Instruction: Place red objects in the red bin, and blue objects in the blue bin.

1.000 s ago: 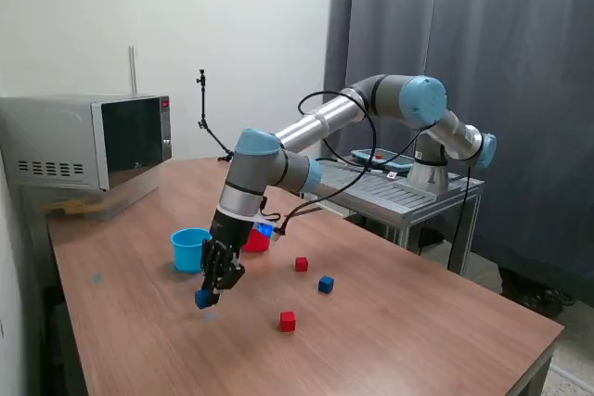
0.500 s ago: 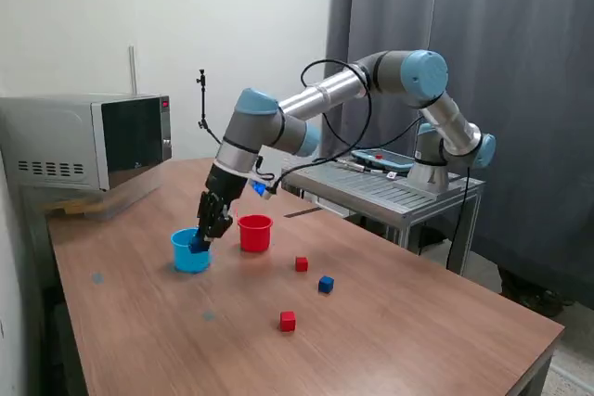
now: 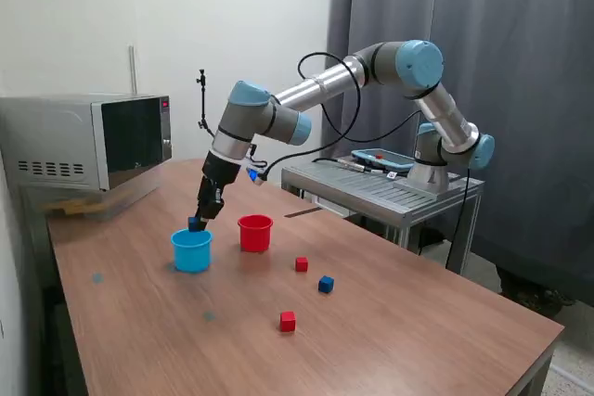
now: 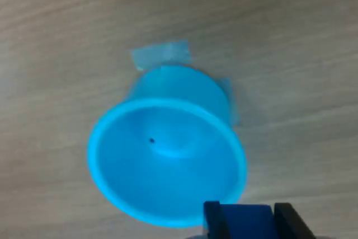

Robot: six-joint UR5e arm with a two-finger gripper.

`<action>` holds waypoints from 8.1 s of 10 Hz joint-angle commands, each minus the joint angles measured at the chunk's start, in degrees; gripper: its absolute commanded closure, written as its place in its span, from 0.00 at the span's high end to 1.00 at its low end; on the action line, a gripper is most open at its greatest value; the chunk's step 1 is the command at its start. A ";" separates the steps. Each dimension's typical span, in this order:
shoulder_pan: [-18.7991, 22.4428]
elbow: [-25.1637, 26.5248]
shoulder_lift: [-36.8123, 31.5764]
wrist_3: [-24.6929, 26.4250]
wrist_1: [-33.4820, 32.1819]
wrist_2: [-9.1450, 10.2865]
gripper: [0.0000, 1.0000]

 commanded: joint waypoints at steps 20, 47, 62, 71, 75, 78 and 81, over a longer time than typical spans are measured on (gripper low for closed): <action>6.62 13.88 -12.17 5.34 3.44 1.91 1.00; 12.35 29.45 -9.81 10.55 -1.74 11.59 1.00; 13.05 26.29 -9.46 -13.62 3.01 3.77 1.00; 14.29 24.70 -8.67 -14.58 3.01 10.19 1.00; 13.67 24.79 -7.88 -15.55 3.01 8.78 1.00; 13.05 24.53 -7.53 -15.64 3.01 8.69 1.00; 12.79 24.53 -7.26 -15.64 3.01 8.78 1.00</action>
